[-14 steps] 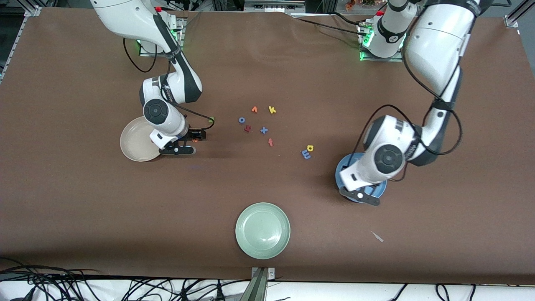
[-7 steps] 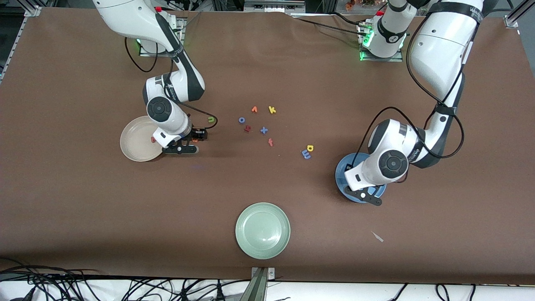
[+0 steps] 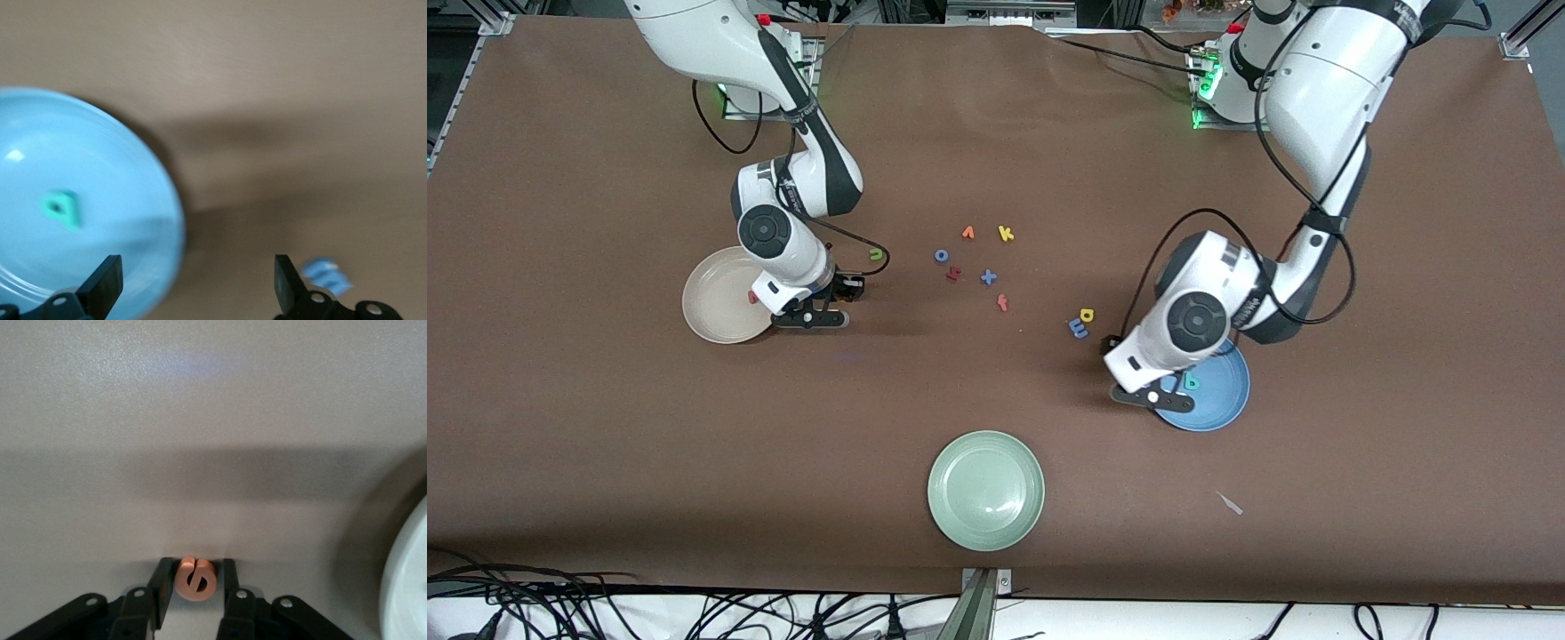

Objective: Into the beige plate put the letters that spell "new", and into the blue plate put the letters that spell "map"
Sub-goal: 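Grasp the orange 6 with the right gripper while the left gripper reaches, then drop the orange 6 on the white plate while the left gripper grasps the m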

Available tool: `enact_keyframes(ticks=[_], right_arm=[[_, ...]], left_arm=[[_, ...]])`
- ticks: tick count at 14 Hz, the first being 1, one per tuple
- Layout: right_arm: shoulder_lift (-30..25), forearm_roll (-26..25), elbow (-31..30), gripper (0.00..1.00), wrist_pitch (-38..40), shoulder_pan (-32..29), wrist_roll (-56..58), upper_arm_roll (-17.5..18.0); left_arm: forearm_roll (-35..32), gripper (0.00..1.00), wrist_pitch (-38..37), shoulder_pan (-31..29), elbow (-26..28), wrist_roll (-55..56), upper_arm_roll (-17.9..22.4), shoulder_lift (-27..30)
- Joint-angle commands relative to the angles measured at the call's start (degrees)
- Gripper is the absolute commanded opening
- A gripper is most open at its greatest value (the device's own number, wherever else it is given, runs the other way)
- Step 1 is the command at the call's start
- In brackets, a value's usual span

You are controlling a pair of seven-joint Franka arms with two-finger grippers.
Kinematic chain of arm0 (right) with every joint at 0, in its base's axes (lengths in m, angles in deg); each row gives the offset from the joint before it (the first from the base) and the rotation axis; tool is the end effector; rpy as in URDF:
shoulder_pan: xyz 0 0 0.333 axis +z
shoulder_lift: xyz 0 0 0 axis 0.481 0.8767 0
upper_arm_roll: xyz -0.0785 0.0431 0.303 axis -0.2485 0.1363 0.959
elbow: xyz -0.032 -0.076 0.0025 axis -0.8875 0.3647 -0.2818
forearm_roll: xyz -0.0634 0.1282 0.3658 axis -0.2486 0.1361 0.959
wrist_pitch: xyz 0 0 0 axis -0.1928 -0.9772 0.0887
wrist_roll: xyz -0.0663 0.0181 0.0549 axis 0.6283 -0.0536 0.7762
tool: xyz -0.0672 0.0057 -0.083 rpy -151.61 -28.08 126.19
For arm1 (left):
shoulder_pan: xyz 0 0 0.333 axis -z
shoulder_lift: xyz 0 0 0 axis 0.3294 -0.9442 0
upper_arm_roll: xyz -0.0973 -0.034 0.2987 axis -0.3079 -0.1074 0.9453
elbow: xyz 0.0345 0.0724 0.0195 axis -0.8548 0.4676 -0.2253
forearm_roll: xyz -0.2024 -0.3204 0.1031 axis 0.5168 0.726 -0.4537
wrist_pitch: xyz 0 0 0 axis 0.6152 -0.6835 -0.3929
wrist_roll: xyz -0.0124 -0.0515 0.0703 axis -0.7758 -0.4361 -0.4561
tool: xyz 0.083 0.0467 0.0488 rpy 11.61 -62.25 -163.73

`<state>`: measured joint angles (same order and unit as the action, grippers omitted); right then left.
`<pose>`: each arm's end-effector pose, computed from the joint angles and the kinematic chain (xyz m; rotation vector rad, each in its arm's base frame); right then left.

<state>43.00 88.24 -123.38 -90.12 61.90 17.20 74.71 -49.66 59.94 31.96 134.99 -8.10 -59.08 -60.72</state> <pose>0.5104 0.2235 0.1764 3.1354 -0.0097 -0.1356 0.6300 -0.2959 0.2336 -3.1183 0.1571 0.2217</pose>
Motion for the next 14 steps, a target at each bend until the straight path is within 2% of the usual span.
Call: enact_keyframes(ticks=[1, 2, 3, 4, 5, 7, 9, 12, 14], right_arm=[[0.4, 1.6, -0.7, 0.28, -1.8, 0.2, -0.5, 0.1], [0.3, 1.6, -0.5, 0.26, -1.4, 0.2, -0.9, 0.1], [-0.2, 1.6, -0.4, 0.25, -1.0, 0.2, -0.9, 0.1], [-0.4, 1.6, -0.4, 0.23, -0.7, 0.2, -0.9, 0.1], [-0.5, 1.6, -0.4, 0.19, -0.4, 0.3, -1.0, 0.1], [-2.0, 1.6, 0.1, 0.13, 1.2, 0.2, -0.3, 0.0], [-4.1, 1.6, 3.3, 0.13, 10.7, -0.1, 0.4, -1.1], [-7.8, 1.6, 3.8, 0.13, 18.8, -0.1, 7.7, -5.4], [-10.0, 1.2, 2.5, 0.13, 21.5, -0.1, 12.8, -8.5]], left_arm=[[-0.5, 1.00, -0.2, 3.9, -0.1, 10.5, -0.1, -0.7], [-0.5, 1.00, 0.3, 4.6, -0.1, 11.8, -0.1, -1.4], [-0.5, 0.95, 1.2, 4.8, 0.2, 12.0, -0.2, -1.8], [-0.5, 0.79, 2.3, 4.9, 0.5, 11.5, -0.2, -2.3], [-0.5, 0.71, 2.7, 5.3, 0.5, 11.8, -0.2, -3.0], [-0.5, 0.69, 2.8, 6.0, 0.4, 12.1, -0.2, -3.8], [0.2, 0.69, 3.8, 6.0, 0.8, 12.1, -0.2, -4.5], [5.1, 0.69, 5.6, 6.6, 0.7, 12.0, -0.2, -5.3], [5.1, 0.69, 5.6, 6.6, 0.8, 12.1, -0.2, -5.3]])
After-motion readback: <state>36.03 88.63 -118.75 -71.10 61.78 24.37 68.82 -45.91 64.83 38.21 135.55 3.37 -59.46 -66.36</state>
